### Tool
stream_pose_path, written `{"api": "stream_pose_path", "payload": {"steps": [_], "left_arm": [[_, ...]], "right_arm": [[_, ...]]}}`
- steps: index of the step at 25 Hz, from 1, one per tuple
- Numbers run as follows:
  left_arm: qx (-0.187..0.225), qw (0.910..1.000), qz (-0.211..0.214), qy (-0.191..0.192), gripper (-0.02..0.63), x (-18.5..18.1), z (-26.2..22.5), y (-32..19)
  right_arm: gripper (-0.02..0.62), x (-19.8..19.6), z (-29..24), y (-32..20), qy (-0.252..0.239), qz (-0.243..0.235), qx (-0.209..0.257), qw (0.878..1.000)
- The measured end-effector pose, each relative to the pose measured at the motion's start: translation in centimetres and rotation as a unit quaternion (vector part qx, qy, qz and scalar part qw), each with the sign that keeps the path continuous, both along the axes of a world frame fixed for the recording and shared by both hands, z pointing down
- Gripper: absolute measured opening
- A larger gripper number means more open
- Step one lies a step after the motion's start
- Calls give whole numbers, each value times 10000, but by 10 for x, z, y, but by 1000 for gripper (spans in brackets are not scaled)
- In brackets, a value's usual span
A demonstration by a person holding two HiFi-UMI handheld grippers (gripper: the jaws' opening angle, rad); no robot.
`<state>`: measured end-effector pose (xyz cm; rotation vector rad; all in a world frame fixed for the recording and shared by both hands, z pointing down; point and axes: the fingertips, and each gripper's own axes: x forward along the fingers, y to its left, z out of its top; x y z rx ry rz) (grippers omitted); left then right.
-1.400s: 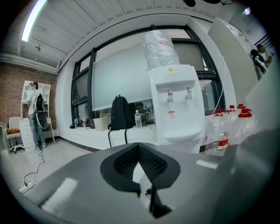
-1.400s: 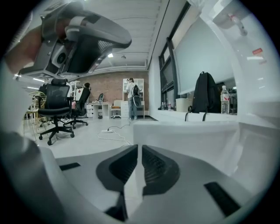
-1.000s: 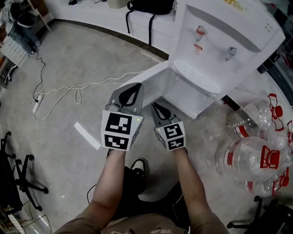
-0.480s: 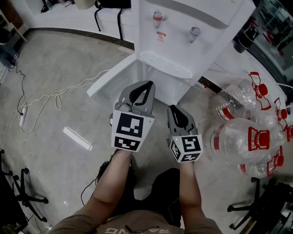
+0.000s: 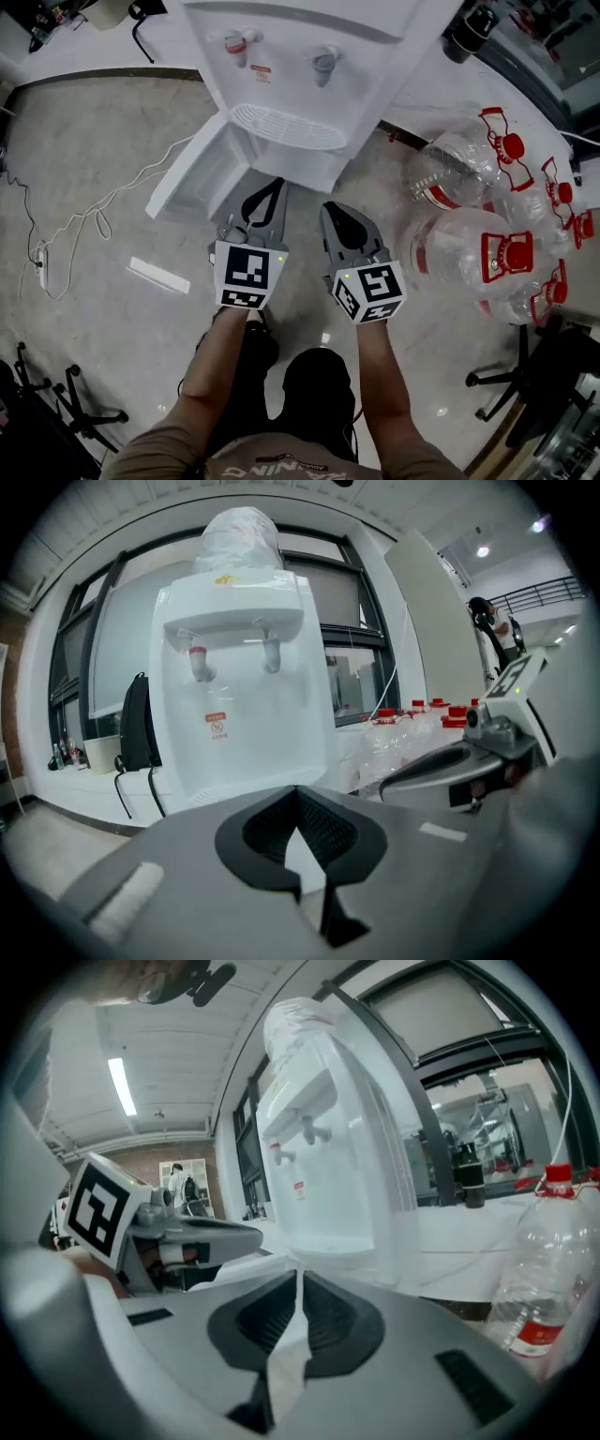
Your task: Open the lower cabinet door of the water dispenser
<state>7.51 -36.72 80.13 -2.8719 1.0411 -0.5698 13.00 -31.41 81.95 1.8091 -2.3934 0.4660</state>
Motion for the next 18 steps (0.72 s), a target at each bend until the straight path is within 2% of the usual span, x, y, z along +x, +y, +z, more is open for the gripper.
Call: {"api": "stream_pose_path", "payload": {"steps": [4,9,18], "left_arm": [[-502,9979,-110,-386,2,-17,-9,15],[-1128,9920,-111,-558,2,-39,-68,51],[-1088,9935,-138,-309,2,-44,-254,64]], "right_arm": [[25,-6,-43,10,-79,-8,-392,9992],[23,-17,-110,32,-208,-3,-839,9963],[17,-36,-260,54,-237,21,-1104,9936]]}}
